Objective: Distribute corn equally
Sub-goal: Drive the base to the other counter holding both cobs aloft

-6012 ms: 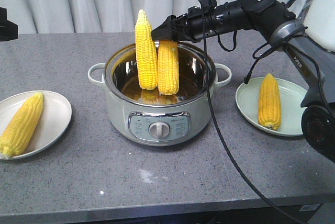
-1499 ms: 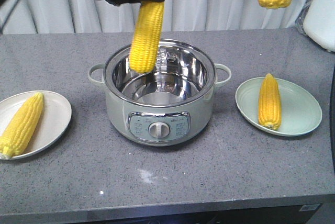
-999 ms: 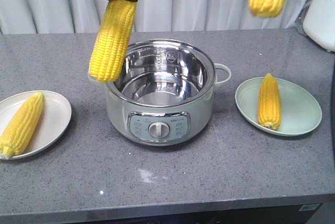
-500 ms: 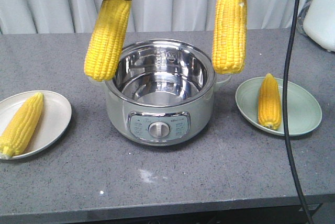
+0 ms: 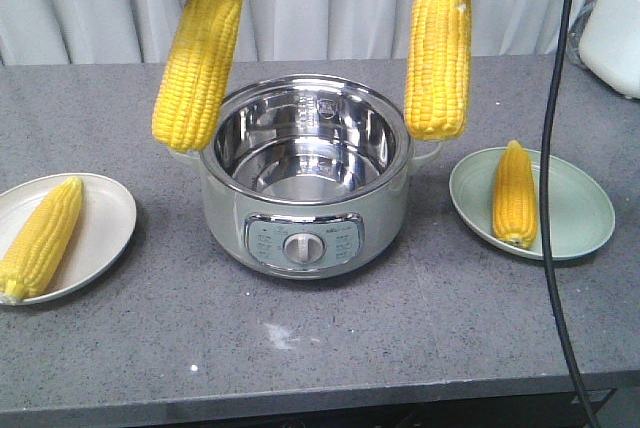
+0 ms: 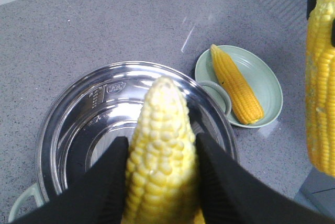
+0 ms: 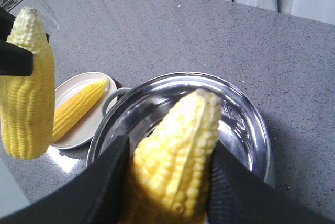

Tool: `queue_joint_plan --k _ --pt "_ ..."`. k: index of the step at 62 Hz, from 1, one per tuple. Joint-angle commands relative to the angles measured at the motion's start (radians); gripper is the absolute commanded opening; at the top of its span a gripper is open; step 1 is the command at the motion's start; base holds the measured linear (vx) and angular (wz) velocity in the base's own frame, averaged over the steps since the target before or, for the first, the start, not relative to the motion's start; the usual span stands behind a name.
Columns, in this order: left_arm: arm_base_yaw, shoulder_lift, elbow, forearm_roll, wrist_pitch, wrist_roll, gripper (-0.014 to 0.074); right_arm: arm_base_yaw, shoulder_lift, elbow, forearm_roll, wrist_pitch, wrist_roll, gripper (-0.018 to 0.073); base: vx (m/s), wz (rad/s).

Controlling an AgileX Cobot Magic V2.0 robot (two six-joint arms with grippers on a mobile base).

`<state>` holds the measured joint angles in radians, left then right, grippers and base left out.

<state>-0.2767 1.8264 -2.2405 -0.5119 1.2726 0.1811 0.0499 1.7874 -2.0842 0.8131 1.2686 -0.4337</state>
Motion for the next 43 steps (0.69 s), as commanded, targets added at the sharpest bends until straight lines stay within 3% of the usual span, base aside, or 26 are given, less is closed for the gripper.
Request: queue_joint_plan --k 1,43 --pt "-0.006 -0.052 -0.031 -0.035 -0.02 -0.007 -0.0008 -0.002 -0.048 -0.024 0.049 0.02 -0.007 -0.0004 0.0 0.0" --pt "-0.006 -0.052 -0.031 -0.035 -0.02 -0.006 -0.0008 -0.002 -0.048 -0.024 0.049 0.02 -0.007 -0.0004 0.0 -0.01"
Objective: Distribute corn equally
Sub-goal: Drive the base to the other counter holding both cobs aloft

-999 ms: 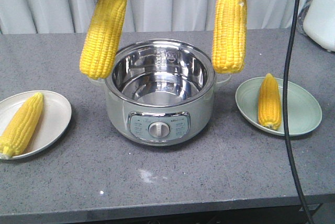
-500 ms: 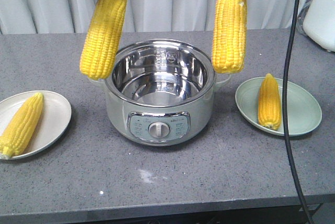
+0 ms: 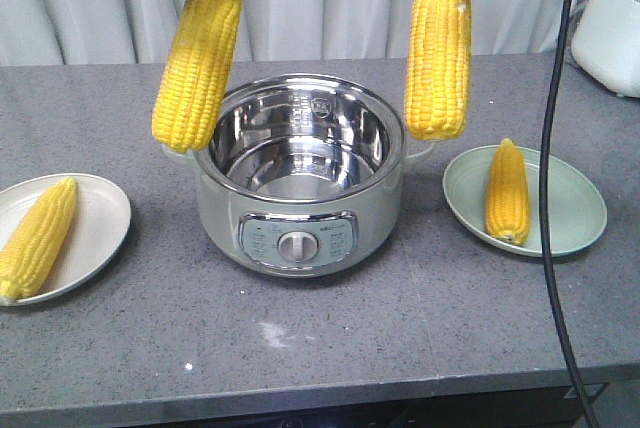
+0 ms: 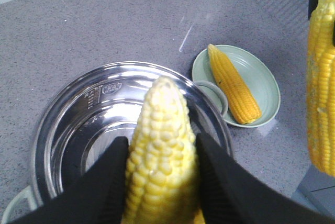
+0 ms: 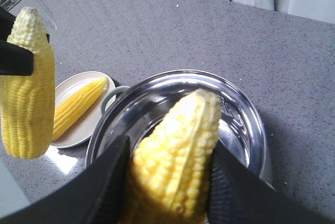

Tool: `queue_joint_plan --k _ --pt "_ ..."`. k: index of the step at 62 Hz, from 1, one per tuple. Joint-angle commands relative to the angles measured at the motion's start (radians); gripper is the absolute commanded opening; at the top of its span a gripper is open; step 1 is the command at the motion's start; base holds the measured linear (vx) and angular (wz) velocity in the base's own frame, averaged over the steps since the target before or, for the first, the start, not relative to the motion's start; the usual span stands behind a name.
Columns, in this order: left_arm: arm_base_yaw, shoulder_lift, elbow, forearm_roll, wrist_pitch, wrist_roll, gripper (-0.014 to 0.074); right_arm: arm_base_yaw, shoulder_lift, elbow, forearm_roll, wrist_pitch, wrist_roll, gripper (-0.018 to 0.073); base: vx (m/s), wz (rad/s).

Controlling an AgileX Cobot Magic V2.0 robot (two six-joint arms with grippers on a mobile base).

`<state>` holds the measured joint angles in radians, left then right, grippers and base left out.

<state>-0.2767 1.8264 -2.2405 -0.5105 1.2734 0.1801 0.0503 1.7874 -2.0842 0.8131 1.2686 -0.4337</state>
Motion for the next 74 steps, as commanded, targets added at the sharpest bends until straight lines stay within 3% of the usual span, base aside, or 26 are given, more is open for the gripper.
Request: queue_joint_plan --k 1,74 --pt "-0.006 -0.052 -0.031 -0.036 -0.021 -0.006 -0.0008 -0.003 -0.048 -0.024 0.049 0.02 -0.007 -0.0004 -0.01 -0.08" --pt "-0.006 -0.052 -0.031 -0.036 -0.021 -0.006 -0.0008 -0.003 -0.048 -0.024 0.049 0.02 -0.007 -0.0004 -0.04 -0.33"
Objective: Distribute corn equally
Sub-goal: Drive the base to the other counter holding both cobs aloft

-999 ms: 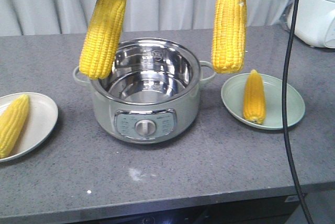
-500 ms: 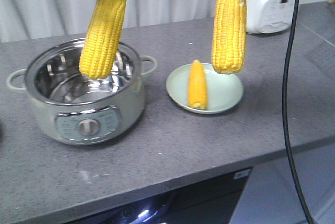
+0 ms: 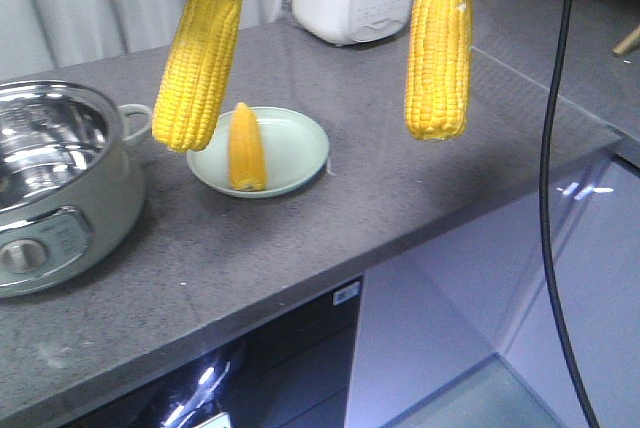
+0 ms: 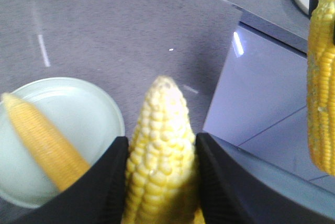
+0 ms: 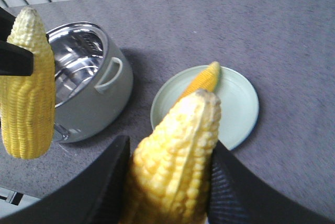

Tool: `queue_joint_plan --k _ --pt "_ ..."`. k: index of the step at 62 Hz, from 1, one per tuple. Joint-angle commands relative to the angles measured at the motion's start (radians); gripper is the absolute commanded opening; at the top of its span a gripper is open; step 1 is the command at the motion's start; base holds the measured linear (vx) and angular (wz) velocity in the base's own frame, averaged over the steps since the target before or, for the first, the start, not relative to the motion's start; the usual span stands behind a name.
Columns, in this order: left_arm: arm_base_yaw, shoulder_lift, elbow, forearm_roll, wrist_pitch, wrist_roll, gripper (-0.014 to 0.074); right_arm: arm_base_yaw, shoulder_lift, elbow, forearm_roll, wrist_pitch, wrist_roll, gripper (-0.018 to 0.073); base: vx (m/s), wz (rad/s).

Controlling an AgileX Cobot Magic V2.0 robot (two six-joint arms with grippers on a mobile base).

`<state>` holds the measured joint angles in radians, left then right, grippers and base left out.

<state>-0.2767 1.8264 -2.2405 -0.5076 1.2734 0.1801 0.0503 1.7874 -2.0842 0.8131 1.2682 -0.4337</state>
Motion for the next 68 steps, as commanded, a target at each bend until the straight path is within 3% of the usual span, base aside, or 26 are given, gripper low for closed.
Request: queue_joint_plan --k 1,68 --pt "-0.006 -0.052 -0.031 -0.039 -0.021 -0.006 -0.0008 -0.003 -0.048 -0.024 0.049 0.021 -0.007 -0.0004 -0.07 -0.38" --pt "-0.006 -0.052 -0.031 -0.039 -0.021 -0.006 -0.0008 -0.003 -0.048 -0.024 0.049 0.021 -0.007 -0.0004 -0.06 -0.39"
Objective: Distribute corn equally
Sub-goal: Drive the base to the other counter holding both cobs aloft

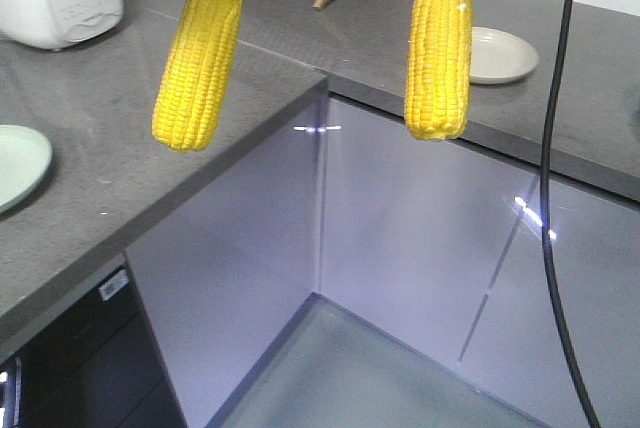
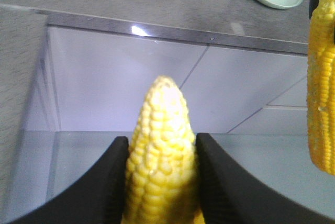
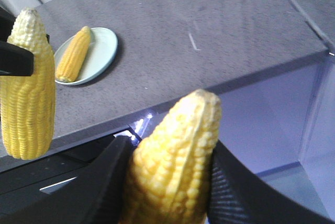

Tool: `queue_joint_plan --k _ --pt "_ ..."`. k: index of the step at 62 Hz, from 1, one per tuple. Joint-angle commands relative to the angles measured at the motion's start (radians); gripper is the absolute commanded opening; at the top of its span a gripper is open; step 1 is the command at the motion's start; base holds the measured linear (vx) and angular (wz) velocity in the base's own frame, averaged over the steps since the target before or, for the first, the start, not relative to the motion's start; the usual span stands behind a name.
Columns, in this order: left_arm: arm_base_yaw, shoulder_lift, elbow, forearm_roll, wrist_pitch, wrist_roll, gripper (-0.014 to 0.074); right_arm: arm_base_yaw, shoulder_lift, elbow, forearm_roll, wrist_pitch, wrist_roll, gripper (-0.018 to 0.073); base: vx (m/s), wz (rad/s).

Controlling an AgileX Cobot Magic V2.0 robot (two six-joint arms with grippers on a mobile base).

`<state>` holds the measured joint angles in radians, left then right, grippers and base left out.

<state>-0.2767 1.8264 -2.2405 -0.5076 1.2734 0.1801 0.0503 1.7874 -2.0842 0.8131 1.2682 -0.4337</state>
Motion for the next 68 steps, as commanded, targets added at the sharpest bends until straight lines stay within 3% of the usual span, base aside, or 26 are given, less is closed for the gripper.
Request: queue_joint_plan --k 1,68 --pt "-0.006 -0.052 -0.031 -0.039 -0.021 -0.006 -0.0008 -0.003 -0.048 -0.024 0.049 0.021 -0.007 -0.0004 -0.06 -0.41" --pt "-0.006 -0.052 -0.031 -0.039 -0.021 -0.005 -0.0008 -0.003 -0.048 -0.024 0.049 0.021 -0.007 -0.0004 -0.04 -0.35"
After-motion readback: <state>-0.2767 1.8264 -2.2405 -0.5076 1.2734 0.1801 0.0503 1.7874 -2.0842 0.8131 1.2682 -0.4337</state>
